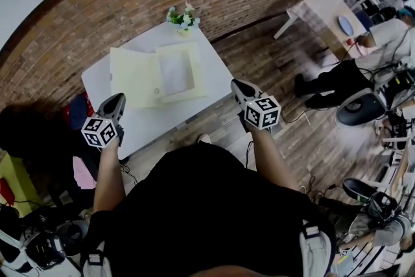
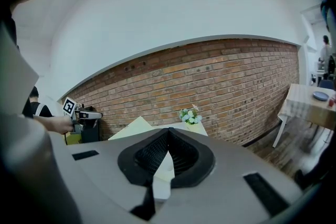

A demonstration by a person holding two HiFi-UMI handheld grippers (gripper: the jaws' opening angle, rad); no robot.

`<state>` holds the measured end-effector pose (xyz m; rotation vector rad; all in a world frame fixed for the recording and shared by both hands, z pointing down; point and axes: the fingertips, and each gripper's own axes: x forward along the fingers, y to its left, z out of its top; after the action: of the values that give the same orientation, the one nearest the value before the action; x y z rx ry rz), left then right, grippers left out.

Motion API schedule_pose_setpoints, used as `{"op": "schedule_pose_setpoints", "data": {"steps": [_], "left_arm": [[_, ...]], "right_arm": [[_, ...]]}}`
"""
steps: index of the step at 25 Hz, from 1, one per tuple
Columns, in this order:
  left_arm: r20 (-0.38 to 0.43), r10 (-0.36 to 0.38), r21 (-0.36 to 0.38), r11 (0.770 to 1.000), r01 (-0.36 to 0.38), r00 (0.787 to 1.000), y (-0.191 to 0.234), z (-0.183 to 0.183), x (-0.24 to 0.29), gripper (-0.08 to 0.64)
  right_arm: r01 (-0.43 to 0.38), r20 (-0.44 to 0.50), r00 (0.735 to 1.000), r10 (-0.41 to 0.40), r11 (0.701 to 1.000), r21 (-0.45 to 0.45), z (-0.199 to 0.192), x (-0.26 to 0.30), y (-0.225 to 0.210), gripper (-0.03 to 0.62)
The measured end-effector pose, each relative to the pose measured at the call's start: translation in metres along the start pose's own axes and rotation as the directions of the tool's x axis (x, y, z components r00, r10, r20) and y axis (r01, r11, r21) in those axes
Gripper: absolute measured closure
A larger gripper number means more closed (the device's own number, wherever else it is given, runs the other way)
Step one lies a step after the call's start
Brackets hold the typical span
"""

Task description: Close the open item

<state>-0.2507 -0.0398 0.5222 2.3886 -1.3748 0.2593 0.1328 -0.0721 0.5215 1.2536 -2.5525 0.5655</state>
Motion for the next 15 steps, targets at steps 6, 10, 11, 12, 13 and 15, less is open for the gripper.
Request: {"op": "schedule_pose_setpoints", "data": {"steps": [6, 10, 11, 12, 13, 15], "left_arm": [[-0.004, 0.005, -0.005, 1.0, -0.005, 1.0, -0.01, 0.002, 0.01, 0.548], [0.0, 0.011, -0.009, 1.0, -0.011, 1.0, -0.013, 0.003, 0.017, 0.548], [0.001, 0.012, -0.009, 1.0, -0.012, 1.0, -0.014, 0.004, 0.018, 0.548], [0.002, 0.013, -0.009, 1.0, -0.013, 1.0, -0.015, 0.004, 0.019, 0.548], [0.003, 0.014, -0.01, 1.0, -0.014, 1.0, -0.016, 0.005, 0.02, 0.548], [0.003, 0.019, -0.01, 1.0, -0.019, 1.0, -0.019, 0.006, 0.022, 0.548]], "right_arm": [[-0.006, 0.0, 1.0, 0.006, 1.0, 0.004, 0.001, -0.005, -0.014, 0.572], [-0.015, 0.002, 1.0, 0.015, 1.0, 0.002, 0.003, -0.005, -0.021, 0.572], [-0.016, 0.004, 1.0, 0.016, 1.0, 0.001, 0.005, -0.004, -0.023, 0.572], [-0.019, 0.005, 1.0, 0.019, 1.0, 0.0, 0.006, -0.004, -0.024, 0.572], [-0.024, 0.006, 1.0, 0.024, 1.0, -0.003, 0.007, -0.004, -0.026, 0.572], [-0.034, 0.011, 0.999, 0.034, 0.999, -0.007, 0.009, -0.004, -0.029, 0.572]]}}
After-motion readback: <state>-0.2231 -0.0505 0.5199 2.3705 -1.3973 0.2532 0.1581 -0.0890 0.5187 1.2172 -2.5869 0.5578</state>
